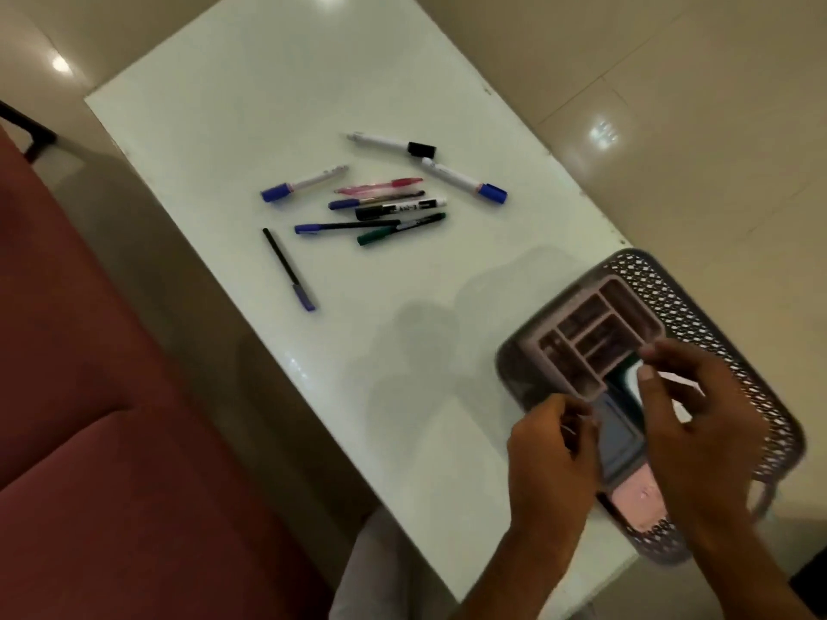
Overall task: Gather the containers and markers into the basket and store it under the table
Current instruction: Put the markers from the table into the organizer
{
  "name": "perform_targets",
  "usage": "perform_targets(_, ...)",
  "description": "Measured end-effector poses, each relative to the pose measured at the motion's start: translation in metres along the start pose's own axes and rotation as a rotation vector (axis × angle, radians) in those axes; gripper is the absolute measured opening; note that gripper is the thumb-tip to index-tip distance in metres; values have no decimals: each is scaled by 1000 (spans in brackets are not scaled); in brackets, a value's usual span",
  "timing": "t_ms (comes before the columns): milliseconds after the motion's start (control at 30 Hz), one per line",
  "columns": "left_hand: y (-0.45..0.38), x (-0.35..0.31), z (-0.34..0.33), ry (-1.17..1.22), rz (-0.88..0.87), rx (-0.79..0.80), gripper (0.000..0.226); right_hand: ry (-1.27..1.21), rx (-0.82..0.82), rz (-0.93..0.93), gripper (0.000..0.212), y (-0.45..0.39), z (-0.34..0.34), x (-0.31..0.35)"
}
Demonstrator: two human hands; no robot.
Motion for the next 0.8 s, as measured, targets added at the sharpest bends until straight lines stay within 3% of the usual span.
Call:
perform_targets(200,-24,13,142,-81,-28,-170,2,-107,166,16,27,-10,-129,80)
perform_targets(367,-54,32,230,-92,60,-343,3,17,242,126,25,-43,-209,123)
perform_targets(533,-87,30,271,-163,57,-420,5,268,292,224,29,-96,-254,138)
perform_targets(800,-147,12,296,-444,58,-401,30,617,459,283,62,-152,-304,137)
Point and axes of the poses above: each hand's wrist, its own y-axis away from the middle knuckle, its own z-axis out of the back of the hand, x = y × z, the point moved 7 cm from there along -y, towards the middle knuckle, and after that the axes turned 12 degrees about x, right-handed, at the moved point
